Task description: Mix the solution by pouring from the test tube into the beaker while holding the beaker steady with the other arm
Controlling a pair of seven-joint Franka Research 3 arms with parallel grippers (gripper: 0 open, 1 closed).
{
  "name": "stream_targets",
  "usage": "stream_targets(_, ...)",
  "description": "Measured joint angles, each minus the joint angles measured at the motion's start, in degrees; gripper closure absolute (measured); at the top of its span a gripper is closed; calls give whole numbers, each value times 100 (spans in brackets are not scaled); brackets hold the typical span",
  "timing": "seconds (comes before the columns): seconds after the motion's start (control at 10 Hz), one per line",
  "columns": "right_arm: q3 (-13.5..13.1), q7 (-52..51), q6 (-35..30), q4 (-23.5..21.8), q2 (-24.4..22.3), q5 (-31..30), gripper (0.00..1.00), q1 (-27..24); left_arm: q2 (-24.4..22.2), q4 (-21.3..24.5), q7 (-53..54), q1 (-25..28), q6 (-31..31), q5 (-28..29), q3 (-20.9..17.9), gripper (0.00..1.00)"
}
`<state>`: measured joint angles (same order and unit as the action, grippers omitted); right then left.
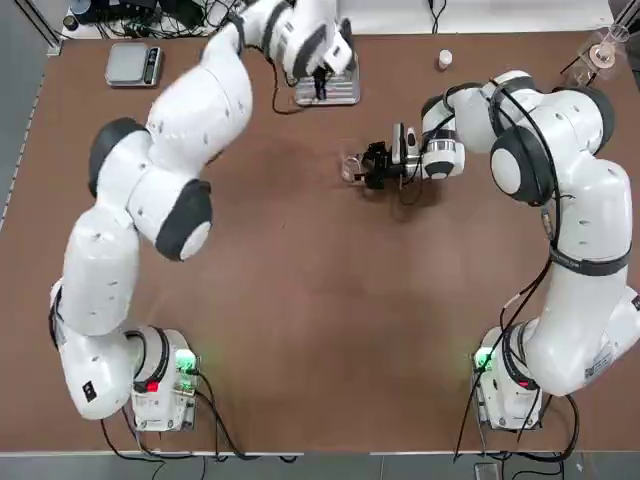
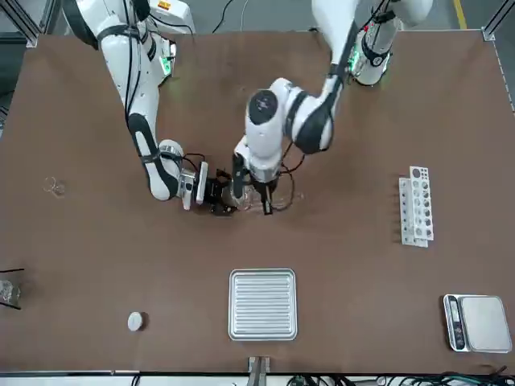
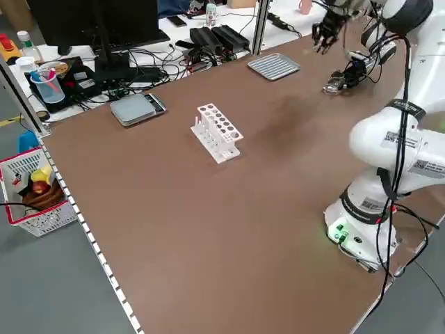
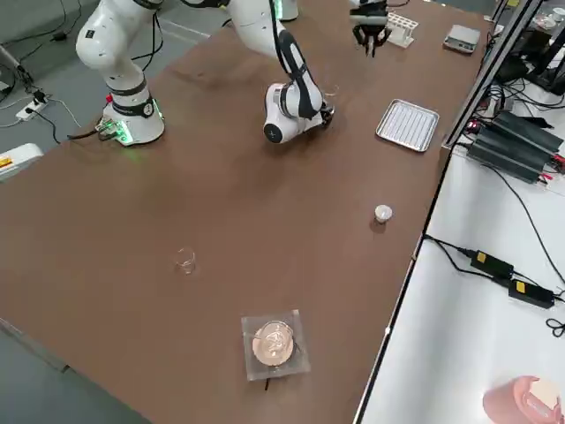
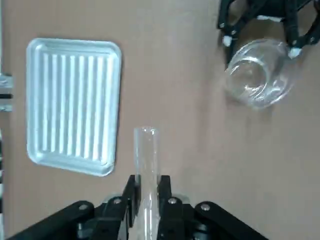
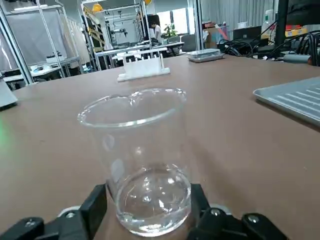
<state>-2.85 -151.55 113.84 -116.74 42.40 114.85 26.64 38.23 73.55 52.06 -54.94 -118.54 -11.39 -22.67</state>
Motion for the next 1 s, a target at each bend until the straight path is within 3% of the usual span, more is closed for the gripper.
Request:
stream_targets(0.2,1,28,-1,1,0,0,16,1,-307,27,1494,923,350,-459,224,78)
stream_targets(0.4,2,32,-1,3,0,1,8,2,-521,114,2869,2320,577,-537,1131,78)
stream_targets(0.5,2,32,-1,3,0,1,1,2,-571,155,3375,3228,736,-541,1877,78)
stream_targets(0.8,1,33,-1,5,0,2,1,6,-585,296,4582,6174,1411,-541,4359,78)
stream_targets(1.0,1,63,-3,8,0,3,0,9,-568,604,5130,8025,1961,-575,5719,78)
